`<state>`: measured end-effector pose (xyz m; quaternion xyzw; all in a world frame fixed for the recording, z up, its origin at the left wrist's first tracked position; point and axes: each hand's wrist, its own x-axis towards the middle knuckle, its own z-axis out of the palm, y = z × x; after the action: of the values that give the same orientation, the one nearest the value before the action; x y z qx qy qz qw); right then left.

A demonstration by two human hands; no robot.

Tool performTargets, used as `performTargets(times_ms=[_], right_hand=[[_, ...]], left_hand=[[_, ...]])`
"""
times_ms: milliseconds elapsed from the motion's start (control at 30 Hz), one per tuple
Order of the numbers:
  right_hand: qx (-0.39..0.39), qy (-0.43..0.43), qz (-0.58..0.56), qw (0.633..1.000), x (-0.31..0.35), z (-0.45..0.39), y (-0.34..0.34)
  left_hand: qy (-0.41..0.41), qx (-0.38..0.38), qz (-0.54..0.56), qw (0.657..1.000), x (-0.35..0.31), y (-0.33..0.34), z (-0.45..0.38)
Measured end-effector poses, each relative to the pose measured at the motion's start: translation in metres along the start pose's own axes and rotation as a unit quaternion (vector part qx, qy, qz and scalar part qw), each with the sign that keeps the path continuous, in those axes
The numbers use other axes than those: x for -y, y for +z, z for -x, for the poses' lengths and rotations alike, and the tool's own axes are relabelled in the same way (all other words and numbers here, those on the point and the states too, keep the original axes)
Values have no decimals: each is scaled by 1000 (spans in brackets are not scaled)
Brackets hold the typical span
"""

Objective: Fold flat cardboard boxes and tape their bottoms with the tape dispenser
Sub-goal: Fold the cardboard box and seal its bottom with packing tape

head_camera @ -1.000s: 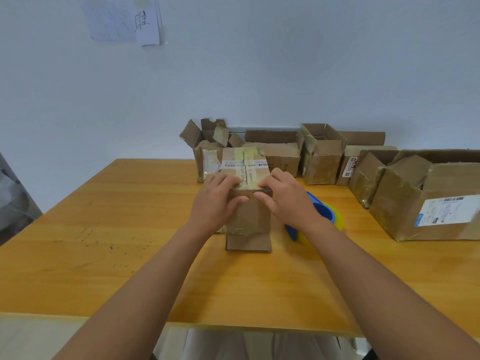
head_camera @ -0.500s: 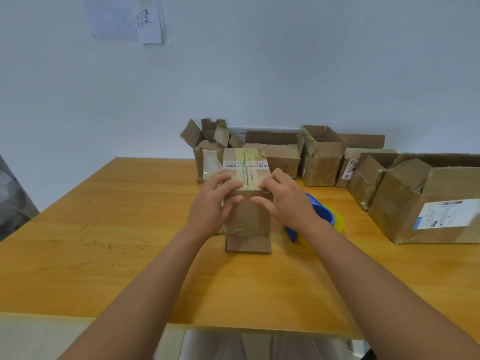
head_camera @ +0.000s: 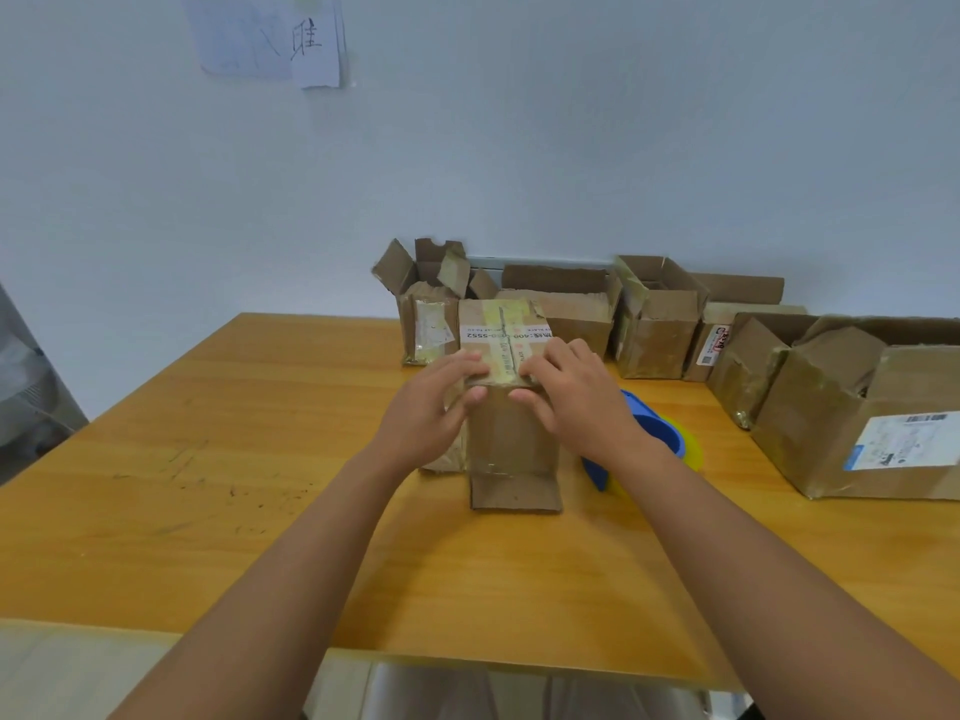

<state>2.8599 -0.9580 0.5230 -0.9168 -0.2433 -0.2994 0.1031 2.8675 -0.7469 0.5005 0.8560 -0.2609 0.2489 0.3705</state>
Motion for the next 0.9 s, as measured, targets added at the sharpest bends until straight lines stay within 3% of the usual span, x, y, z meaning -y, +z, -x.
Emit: performTargets(times_ms=[433,533,700,767,900], right_hand=[[15,-75,-16,997,16,-11,3],[-12,-68,-27,997,17,-8,7],[-11,-44,-38,998,17,-7,11],[-11,-37,-44,998,18,-7,11],[-2,-25,-50,998,19,-6,10]], left_hand=[[-44,89,112,989,15,-12,0],[-83,23,147,985,6,0,7],[-222,-177,171,943,-19,24,26],[-232,-192,188,935,-26,31,34],[-198,-154,190,949,-38,40,46]])
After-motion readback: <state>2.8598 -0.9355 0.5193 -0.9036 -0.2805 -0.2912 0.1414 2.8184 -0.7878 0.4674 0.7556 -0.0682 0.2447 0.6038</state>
